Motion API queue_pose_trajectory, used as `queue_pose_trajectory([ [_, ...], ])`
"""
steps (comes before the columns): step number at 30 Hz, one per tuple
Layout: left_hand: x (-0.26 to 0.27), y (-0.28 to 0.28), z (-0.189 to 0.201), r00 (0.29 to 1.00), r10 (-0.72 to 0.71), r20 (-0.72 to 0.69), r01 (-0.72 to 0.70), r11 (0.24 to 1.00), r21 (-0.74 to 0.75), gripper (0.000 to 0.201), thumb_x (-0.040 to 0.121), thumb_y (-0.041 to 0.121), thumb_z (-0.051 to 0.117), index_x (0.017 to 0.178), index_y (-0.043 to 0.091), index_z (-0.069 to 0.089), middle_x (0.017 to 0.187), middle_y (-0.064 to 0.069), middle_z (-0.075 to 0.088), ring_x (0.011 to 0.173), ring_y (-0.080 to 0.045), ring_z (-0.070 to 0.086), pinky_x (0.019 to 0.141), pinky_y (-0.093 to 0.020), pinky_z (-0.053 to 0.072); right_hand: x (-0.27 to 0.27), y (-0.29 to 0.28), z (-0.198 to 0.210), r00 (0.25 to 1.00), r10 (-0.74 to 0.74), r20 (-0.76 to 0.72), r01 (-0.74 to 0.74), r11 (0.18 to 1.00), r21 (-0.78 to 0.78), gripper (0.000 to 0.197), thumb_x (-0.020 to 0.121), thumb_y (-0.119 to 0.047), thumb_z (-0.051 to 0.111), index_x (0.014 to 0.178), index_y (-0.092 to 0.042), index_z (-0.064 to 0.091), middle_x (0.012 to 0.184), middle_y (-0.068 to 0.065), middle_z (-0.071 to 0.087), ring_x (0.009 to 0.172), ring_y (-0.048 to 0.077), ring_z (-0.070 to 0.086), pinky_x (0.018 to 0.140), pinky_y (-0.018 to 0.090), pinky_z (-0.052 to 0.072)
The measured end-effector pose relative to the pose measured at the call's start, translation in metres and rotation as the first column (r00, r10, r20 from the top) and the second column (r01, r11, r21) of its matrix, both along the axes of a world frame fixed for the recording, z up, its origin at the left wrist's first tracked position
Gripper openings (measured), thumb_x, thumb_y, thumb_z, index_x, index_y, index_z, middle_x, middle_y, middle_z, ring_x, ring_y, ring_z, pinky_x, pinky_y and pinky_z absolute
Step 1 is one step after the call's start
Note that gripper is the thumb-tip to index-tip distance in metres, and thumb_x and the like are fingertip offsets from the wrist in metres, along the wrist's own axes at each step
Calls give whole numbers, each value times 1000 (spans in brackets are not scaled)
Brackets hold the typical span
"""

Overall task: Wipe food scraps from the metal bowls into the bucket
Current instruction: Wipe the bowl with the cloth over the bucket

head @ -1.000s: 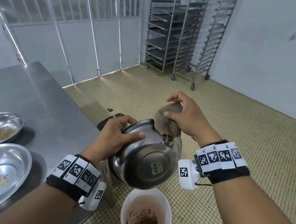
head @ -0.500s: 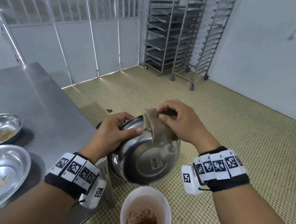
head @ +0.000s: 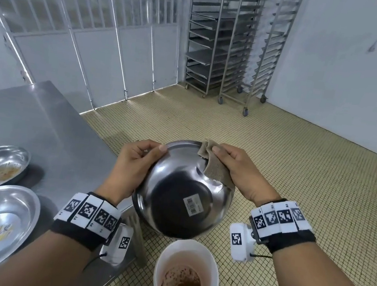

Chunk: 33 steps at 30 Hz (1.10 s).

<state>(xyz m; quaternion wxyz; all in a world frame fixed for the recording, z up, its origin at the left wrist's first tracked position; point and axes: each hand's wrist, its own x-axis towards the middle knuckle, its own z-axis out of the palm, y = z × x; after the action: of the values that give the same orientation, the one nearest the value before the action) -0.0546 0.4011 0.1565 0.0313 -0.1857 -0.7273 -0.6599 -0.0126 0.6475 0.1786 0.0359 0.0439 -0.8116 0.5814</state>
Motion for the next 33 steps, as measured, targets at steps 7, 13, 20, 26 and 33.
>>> queue_pose_trajectory([
  [7, -6, 4, -1, 999, -19, -28, 12, 970, -242, 42, 94, 50, 57, 84, 13, 73, 70, -17, 67, 60, -39, 62, 56, -40, 48, -5, 0, -3, 994, -51, -92, 64, 987, 145, 23, 101, -34, 62, 80, -24, 67, 70, -17, 64, 65, -2, 57, 67, 19, 43],
  [13, -8, 4, 5, 991, 102, -88, -116, 978, -172, 30, 97, 36, 65, 77, 16, 72, 61, -2, 68, 49, -17, 61, 45, -25, 47, 2, 0, -15, 993, -42, -108, 55, 991, 125, 21, 106, -38, 50, 124, -36, 61, 111, -18, 67, 97, -5, 63, 87, 25, 47],
  [20, -2, 10, 7, 988, 78, -134, -104, 975, -198, 26, 98, 27, 68, 75, 15, 70, 48, 7, 59, 38, -4, 47, 40, -15, 34, -7, 2, -9, 966, 46, -256, 106, 830, 548, 54, 100, -54, 34, 121, -21, 71, 144, -8, 48, 133, 10, 35, 111, 35, 26],
  [26, 3, 11, 5, 991, 16, -133, -46, 973, -227, 25, 97, 28, 69, 78, 13, 72, 54, 2, 64, 40, -5, 50, 40, -18, 38, -1, -4, -13, 981, 39, -192, 36, 926, 376, 28, 98, -45, 44, 89, -32, 67, 85, -11, 68, 80, 6, 63, 75, 33, 48],
  [33, -2, 8, 4, 983, 135, -121, -150, 980, -127, 25, 96, 33, 70, 76, 18, 73, 56, 2, 66, 44, -8, 54, 42, -22, 42, 7, -1, -18, 974, 2, -226, 30, 990, 139, 29, 108, -29, 46, 97, -31, 72, 100, -17, 74, 99, 5, 68, 92, 25, 50],
])
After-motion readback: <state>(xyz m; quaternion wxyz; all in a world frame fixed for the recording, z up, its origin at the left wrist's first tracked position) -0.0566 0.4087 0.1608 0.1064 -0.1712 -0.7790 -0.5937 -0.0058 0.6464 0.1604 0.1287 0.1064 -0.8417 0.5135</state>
